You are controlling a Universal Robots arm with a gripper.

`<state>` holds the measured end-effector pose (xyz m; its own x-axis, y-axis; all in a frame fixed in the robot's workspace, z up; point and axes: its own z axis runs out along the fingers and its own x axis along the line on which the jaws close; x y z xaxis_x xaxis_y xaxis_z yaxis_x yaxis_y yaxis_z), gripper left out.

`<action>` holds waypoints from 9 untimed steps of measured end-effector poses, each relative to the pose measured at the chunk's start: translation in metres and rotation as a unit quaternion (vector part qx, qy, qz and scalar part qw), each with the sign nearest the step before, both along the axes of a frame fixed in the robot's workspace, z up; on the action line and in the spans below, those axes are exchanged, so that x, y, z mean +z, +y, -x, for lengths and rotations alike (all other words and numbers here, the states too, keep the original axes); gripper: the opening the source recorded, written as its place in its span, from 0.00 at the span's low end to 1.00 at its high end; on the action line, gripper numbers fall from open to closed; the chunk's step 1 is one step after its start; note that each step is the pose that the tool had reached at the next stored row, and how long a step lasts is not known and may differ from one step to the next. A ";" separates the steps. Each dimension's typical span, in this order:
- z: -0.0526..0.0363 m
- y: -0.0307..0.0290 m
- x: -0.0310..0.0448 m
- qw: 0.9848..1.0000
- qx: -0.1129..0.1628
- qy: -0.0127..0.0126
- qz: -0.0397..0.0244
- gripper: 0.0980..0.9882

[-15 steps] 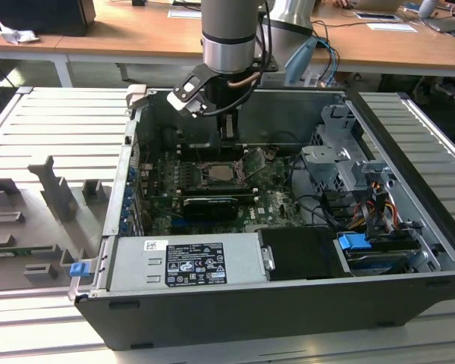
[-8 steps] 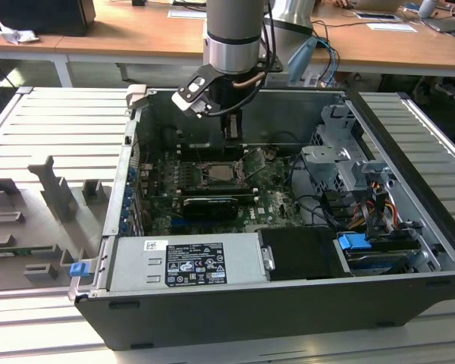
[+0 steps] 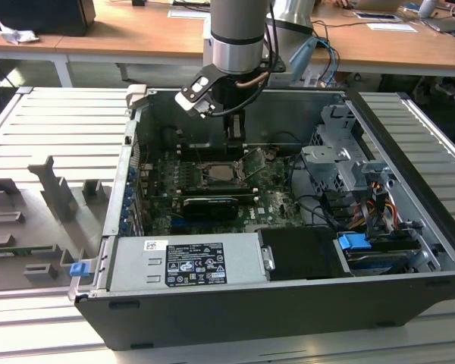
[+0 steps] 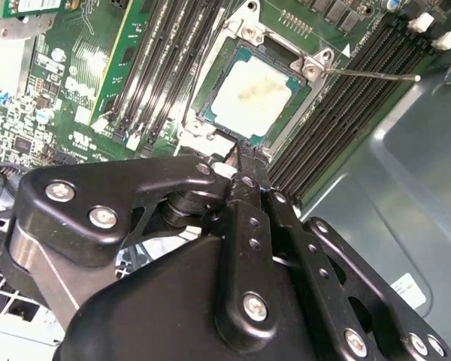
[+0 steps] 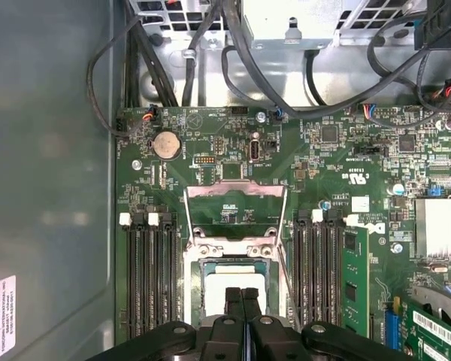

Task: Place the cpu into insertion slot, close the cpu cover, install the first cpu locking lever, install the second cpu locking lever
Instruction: 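Close the cpu cover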

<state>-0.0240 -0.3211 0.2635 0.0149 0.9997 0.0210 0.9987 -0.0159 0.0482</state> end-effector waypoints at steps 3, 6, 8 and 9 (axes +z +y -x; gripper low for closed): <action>-0.0001 0.0000 0.0063 1.000 0.000 0.000 0.000 0.01; -0.0020 0.0000 0.0072 1.000 0.000 0.000 0.000 0.01; -0.0045 0.0000 0.0072 1.000 0.000 0.000 0.000 0.01; -0.0052 0.0000 0.0072 1.000 0.000 0.000 0.000 0.01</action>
<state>-0.0189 -0.3212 0.2707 0.0148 0.9997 0.0211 0.9987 -0.0158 0.0480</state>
